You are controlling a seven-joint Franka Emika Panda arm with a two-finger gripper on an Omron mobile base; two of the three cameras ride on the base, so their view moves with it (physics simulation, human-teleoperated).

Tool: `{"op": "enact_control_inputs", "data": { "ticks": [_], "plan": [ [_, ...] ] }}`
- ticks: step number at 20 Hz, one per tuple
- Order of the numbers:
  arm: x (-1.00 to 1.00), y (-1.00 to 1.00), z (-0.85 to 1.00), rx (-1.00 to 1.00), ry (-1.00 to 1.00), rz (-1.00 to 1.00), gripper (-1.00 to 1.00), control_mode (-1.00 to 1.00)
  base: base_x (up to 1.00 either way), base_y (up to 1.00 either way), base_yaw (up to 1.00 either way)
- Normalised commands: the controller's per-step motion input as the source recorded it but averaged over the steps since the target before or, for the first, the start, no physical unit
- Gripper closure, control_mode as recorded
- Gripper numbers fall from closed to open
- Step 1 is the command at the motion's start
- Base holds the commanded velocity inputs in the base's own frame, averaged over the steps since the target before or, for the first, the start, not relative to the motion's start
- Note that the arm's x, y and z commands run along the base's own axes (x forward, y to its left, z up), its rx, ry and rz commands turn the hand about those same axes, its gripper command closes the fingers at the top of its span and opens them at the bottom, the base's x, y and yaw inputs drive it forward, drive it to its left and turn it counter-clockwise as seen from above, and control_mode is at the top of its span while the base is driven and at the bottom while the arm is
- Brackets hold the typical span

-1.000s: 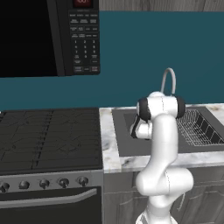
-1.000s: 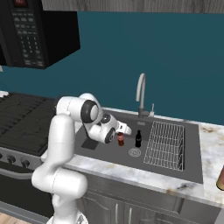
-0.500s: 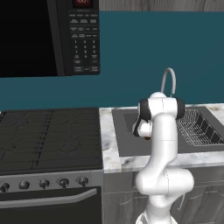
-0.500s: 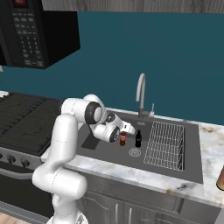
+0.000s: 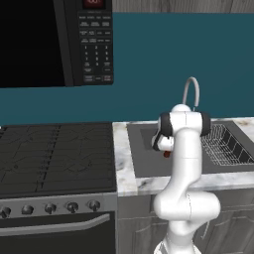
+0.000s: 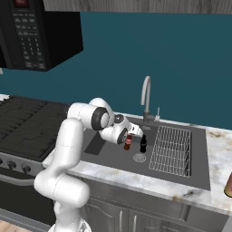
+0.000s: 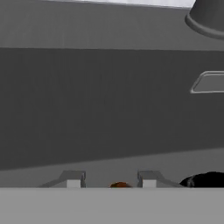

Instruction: Place the large bottle from the dining counter next to the other large bottle outside the sink, and place the small bottle from the dining counter next to the other small bottle inside the sink.

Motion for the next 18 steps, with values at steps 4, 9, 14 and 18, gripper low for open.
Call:
{"op": "enact_control_inputs", "data": {
  "ticks": [4,9,14,18],
  "plan": [
    [-0.19,0.00,0.08,0.00,-0.08,0.02,-1.00,-1.00,0.00,0.00,0.00],
    [-0.32,0.00,0.21,0.00,-0.11,0.05,-1.00,-1.00,0.00,0.00,0.00],
    [-0.27,0.00,0.30,-0.02,-0.12,0.05,-1.00,-1.00,0.00,0.00,0.00],
    [-0.39,0.00,0.48,-0.04,-0.15,0.08,-1.00,-1.00,0.00,0.00,0.00]
  ]
}}
